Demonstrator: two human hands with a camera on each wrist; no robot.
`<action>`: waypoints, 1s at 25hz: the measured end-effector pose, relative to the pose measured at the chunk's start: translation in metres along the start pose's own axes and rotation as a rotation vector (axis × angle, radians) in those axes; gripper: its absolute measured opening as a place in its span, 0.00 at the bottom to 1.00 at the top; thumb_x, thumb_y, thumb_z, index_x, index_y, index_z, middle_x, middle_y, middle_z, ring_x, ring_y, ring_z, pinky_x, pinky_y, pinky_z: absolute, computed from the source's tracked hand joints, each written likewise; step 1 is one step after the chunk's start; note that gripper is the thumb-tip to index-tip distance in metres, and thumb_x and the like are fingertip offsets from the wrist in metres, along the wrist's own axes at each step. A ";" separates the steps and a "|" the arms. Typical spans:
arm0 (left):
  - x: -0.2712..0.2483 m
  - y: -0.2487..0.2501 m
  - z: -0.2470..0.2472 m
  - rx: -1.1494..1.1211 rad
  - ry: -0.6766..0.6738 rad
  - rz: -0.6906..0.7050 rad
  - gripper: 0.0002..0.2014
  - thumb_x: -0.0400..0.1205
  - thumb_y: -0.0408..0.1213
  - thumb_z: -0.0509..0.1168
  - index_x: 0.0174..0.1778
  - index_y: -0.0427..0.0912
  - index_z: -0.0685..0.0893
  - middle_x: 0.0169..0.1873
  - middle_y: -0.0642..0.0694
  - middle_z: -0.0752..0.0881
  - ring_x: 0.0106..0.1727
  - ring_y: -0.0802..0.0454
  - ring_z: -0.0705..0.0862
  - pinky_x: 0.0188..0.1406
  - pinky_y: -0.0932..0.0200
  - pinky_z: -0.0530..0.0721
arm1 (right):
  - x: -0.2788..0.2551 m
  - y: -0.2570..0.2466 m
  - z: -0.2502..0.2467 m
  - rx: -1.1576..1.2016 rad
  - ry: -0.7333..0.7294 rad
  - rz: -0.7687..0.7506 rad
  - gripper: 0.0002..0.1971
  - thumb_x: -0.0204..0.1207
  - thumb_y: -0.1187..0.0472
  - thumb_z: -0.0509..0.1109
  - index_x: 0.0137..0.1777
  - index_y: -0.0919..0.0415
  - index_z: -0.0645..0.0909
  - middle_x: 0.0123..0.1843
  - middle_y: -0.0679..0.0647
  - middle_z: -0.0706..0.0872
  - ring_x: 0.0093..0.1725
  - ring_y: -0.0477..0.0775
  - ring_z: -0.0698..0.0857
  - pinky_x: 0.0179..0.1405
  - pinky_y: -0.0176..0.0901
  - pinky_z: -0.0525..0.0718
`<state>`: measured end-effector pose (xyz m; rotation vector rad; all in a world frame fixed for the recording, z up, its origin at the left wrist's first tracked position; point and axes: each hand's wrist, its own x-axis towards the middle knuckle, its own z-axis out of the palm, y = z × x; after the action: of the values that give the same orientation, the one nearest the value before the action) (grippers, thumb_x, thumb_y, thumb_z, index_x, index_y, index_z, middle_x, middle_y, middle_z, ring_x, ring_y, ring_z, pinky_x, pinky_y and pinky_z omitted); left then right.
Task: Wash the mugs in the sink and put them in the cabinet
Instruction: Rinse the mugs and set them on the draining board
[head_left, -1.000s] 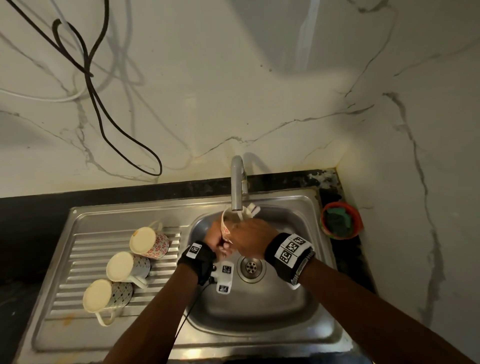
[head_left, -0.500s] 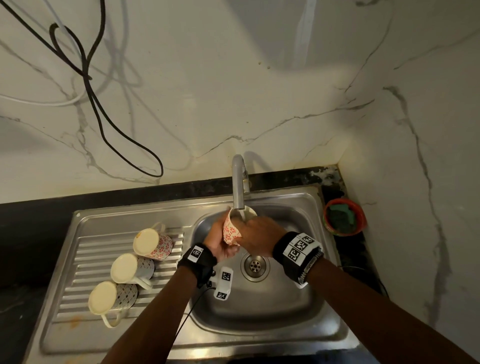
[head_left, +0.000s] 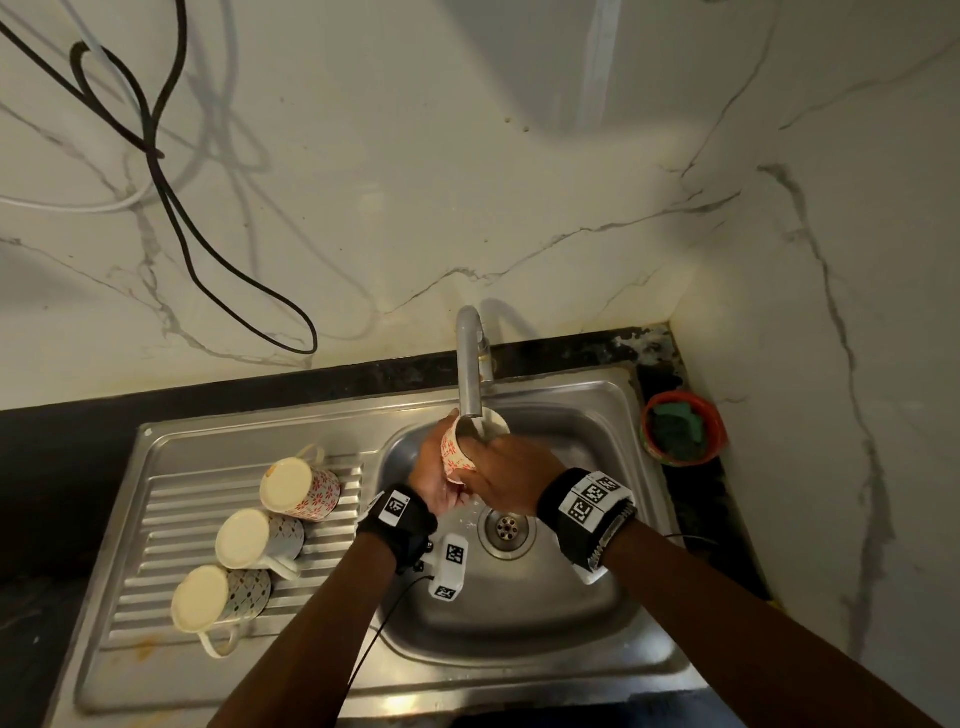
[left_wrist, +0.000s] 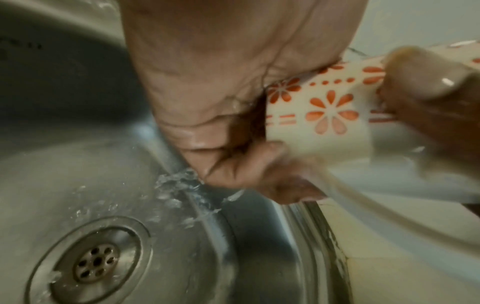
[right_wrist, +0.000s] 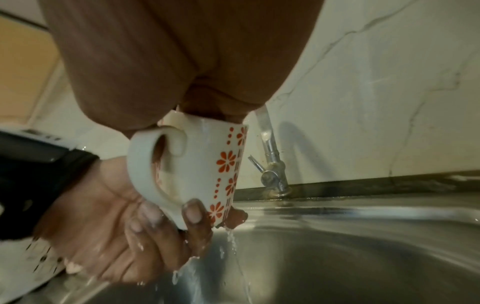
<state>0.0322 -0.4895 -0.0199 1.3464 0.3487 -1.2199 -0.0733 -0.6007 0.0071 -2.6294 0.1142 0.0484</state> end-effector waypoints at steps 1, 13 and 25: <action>0.003 -0.002 -0.004 -0.014 -0.003 -0.013 0.28 0.79 0.67 0.67 0.47 0.41 0.91 0.30 0.45 0.86 0.22 0.51 0.82 0.18 0.64 0.77 | 0.000 0.001 -0.004 0.003 0.089 -0.027 0.28 0.88 0.45 0.64 0.82 0.61 0.71 0.67 0.64 0.87 0.61 0.64 0.89 0.57 0.56 0.89; -0.008 0.001 -0.007 0.093 0.098 0.004 0.30 0.79 0.67 0.69 0.55 0.41 0.88 0.34 0.45 0.87 0.27 0.54 0.79 0.24 0.65 0.77 | -0.011 0.015 0.014 1.104 0.206 0.450 0.38 0.72 0.48 0.85 0.80 0.44 0.71 0.68 0.37 0.81 0.64 0.40 0.83 0.59 0.40 0.87; -0.016 0.017 -0.001 0.692 0.155 0.527 0.29 0.77 0.52 0.79 0.68 0.54 0.71 0.59 0.43 0.89 0.53 0.47 0.92 0.41 0.60 0.92 | 0.000 0.014 0.012 1.805 0.155 0.849 0.27 0.80 0.41 0.76 0.73 0.55 0.84 0.68 0.62 0.90 0.69 0.64 0.88 0.67 0.60 0.89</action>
<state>0.0398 -0.4847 0.0019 1.9704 -0.3512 -0.8058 -0.0750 -0.6069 -0.0101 -0.6650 0.8350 0.0103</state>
